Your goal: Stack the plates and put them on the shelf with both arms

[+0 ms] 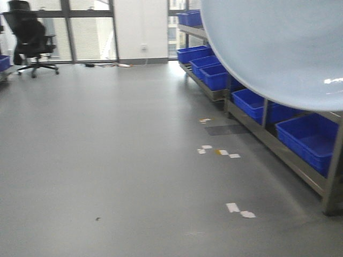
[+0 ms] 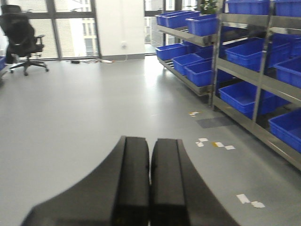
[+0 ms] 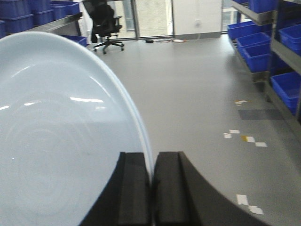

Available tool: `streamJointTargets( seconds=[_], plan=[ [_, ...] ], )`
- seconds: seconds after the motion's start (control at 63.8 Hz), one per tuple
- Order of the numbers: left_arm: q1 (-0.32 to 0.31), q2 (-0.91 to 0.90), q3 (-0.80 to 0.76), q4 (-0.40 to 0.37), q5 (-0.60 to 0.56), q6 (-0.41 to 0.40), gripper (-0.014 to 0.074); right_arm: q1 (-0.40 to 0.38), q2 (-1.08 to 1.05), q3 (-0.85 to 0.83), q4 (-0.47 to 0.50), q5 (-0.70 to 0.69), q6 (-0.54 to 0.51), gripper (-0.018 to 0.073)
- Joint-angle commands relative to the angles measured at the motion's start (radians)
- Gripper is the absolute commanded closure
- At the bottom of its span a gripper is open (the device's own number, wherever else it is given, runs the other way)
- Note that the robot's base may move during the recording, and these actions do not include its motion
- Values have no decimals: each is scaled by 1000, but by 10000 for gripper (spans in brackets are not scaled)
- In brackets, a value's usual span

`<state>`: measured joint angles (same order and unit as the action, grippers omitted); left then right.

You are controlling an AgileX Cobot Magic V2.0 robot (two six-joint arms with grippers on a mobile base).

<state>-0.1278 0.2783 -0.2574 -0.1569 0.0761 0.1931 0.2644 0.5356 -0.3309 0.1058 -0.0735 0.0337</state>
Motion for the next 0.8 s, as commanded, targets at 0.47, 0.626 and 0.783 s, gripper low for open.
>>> streamJointTargets(
  seconds=[0.47, 0.626, 0.783],
  plan=[
    [1, 7, -28, -1, -92, -3, 516, -7, -1, -30, 3, -99, 2, 523],
    [1, 7, -28, -1, -92, -3, 516, -7, -1, -30, 3, -99, 2, 523],
    [1, 7, -28, -1, -92, -3, 516, -7, -1, -30, 3, -99, 2, 523]
  ],
)
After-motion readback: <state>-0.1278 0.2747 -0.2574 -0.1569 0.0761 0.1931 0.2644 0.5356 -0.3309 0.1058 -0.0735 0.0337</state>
